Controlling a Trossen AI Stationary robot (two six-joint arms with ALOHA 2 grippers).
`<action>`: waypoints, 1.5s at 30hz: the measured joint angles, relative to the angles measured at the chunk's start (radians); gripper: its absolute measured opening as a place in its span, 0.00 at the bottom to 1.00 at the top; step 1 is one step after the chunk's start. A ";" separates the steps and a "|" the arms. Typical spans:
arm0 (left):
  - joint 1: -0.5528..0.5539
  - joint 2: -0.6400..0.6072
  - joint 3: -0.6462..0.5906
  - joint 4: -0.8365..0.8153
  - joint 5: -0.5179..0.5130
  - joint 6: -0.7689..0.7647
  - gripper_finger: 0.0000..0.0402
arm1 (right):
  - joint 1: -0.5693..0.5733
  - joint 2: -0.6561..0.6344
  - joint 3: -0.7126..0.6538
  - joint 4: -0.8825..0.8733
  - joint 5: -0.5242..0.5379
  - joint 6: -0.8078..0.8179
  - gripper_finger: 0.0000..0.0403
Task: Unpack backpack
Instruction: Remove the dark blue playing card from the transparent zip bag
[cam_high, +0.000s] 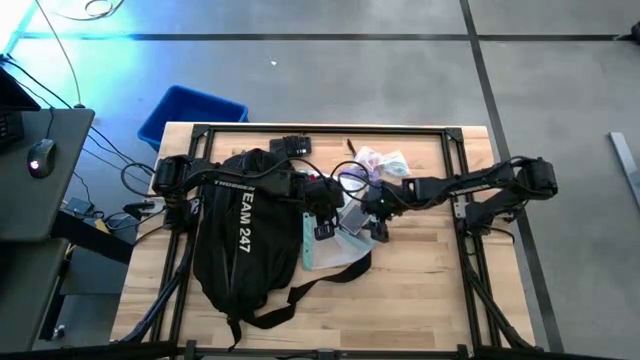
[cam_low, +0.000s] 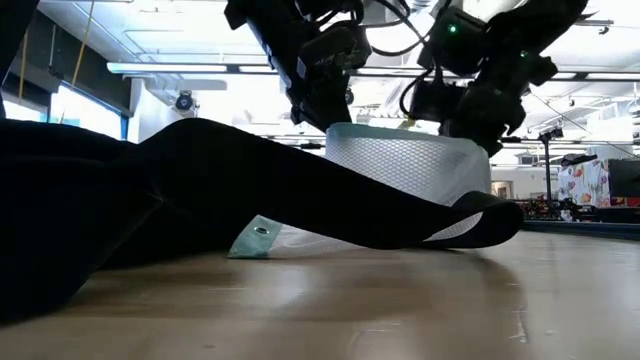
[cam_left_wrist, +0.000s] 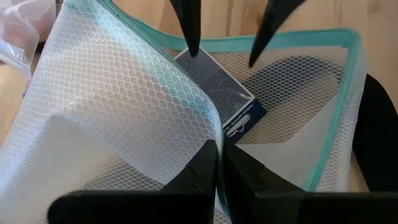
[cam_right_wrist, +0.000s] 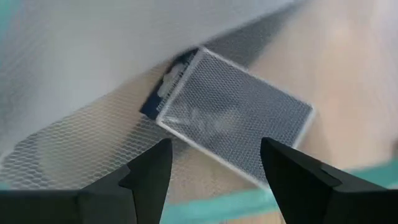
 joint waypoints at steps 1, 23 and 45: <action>0.000 0.000 0.000 -0.001 0.000 0.000 0.00 | -0.001 0.000 0.000 0.007 0.000 -0.034 0.60; 0.015 -0.001 0.000 -0.042 0.010 -0.002 0.00 | -0.005 0.264 0.245 -0.240 0.010 -0.453 0.70; 0.020 -0.001 0.000 -0.065 0.001 0.000 0.00 | 0.007 0.073 0.245 -0.327 0.075 -0.075 0.70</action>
